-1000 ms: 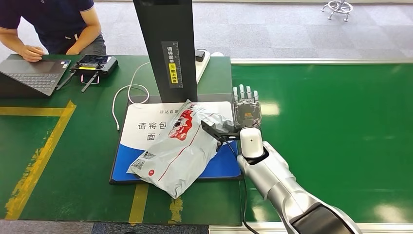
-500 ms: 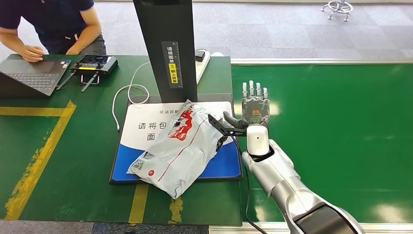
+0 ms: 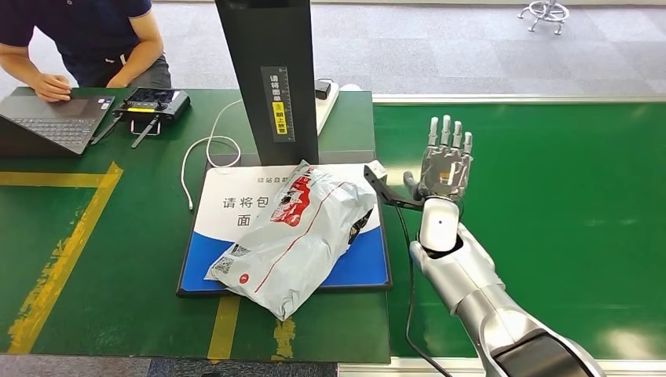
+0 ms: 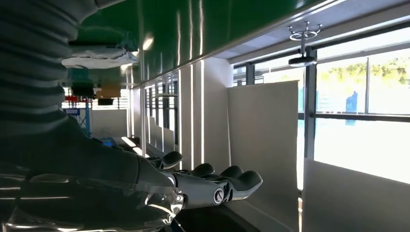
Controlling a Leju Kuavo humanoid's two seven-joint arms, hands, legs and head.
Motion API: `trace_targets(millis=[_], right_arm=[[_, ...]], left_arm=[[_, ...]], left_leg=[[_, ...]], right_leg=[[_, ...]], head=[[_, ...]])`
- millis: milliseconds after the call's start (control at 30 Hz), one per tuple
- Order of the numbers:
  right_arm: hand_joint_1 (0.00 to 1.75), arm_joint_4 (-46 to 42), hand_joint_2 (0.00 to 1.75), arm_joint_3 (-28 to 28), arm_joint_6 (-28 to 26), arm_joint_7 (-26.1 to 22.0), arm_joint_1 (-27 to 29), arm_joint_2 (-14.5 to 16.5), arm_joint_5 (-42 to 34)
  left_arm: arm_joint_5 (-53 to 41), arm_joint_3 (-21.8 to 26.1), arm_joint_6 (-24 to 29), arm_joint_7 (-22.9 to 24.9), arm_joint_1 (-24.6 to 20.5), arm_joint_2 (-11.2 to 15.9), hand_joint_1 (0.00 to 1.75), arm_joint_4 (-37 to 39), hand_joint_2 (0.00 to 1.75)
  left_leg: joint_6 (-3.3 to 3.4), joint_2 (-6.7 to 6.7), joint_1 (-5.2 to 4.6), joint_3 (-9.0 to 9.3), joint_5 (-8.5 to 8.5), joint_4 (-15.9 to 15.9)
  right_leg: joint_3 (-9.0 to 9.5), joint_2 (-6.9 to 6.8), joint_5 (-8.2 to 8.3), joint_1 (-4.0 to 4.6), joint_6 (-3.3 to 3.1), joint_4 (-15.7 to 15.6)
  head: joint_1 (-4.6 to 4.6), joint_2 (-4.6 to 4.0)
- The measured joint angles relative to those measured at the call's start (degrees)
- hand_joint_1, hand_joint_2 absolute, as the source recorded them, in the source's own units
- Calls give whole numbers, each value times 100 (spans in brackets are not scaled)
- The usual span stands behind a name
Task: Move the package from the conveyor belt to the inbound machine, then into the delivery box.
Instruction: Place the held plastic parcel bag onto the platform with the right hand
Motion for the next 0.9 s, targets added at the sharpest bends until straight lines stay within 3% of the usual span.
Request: trace_targets(millis=[133,200,333,400,500,567,700,800,900], right_arm=[[0,-61,175,-223,-353,-257,17,-134,-74],[0,-132,175,-536,-688,-976,58,-166,-557],[0,-365,175,-1482,-914,-3255,168,-165,-2633],[0,-449,175,-1845,-865,-3773,205,-162,-3116],[0,-532,175,-2172,-743,-4062,247,-160,-3398],[0,-594,175,-2355,-361,-4615,278,-153,-4025],[0,-892,175,-2825,1097,-6035,447,-127,-6054],[0,-1197,175,-3030,1929,-6521,700,-124,-7020],[0,-1419,175,-3090,2358,-6706,935,-126,-7502]], left_arm=[[-39,28,15,-24,-4,0,0,0,0],[-42,69,27,-27,-6,-1,0,0,0],[-36,142,49,-28,-4,-5,0,1,0],[-34,168,50,-30,-5,-8,0,1,0],[-34,208,50,-32,-7,-9,0,0,0],[-34,230,51,-33,-7,-13,0,0,0],[-49,254,52,-33,-5,-27,0,0,0],[-74,275,52,-32,-3,-37,0,0,0],[-95,298,52,-31,-8,-41,0,0,0]], left_leg=[[0,0,0,-1,0,1],[1,0,0,-2,1,2],[2,-4,0,-6,1,2],[2,-4,0,-7,1,2],[2,-2,0,-7,1,2],[2,-1,0,-6,1,2],[3,-5,0,-7,2,2],[3,-6,1,-8,2,1],[4,-2,1,-8,0,1]], right_leg=[[-1,0,1,0,2,0],[0,0,2,0,3,0],[0,-3,2,0,3,0],[0,-3,2,0,4,0],[-1,0,4,-1,6,0],[-2,0,4,-1,7,0],[-3,-4,4,1,7,0],[-3,-5,4,1,7,0],[-5,1,4,0,7,-1]], head=[[1,0],[1,0],[1,0],[1,0],[2,0],[1,0],[0,0],[1,0],[0,0]])
